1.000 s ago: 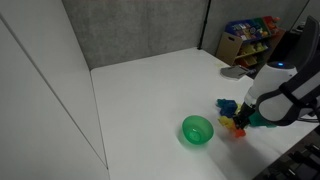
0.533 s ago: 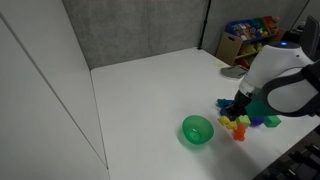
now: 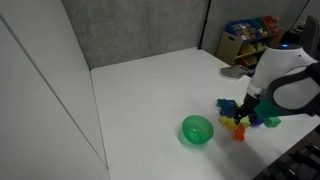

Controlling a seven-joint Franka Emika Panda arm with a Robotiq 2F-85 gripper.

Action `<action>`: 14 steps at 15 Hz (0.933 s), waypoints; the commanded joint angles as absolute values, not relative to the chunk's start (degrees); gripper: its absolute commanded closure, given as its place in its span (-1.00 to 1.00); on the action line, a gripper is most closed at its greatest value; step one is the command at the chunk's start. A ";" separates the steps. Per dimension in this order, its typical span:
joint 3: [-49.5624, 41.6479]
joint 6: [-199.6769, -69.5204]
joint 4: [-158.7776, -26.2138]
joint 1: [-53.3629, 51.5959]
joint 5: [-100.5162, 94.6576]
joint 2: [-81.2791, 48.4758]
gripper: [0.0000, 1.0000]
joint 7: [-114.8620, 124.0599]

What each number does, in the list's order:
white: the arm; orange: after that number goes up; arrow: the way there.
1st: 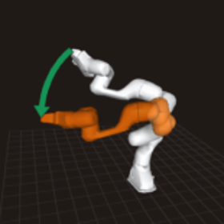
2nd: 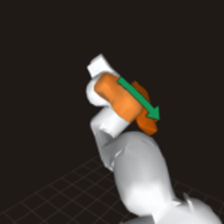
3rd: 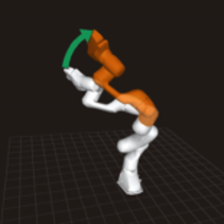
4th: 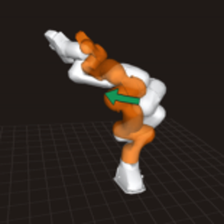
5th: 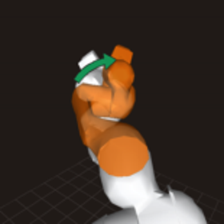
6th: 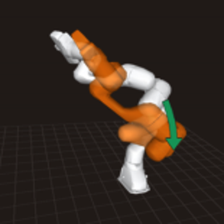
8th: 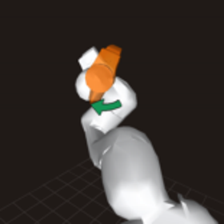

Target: Put the orange toy in the green bowl

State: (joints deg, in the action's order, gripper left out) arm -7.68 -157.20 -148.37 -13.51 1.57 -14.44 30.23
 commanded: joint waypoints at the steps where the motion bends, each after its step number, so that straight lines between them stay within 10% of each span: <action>1: -7.85 -159.12 -148.21 -11.59 -0.50 -18.27 -0.99 30.71; 14: -14.01 -170.22 -144.32 -17.03 1.81 -31.77 -1.00 31.70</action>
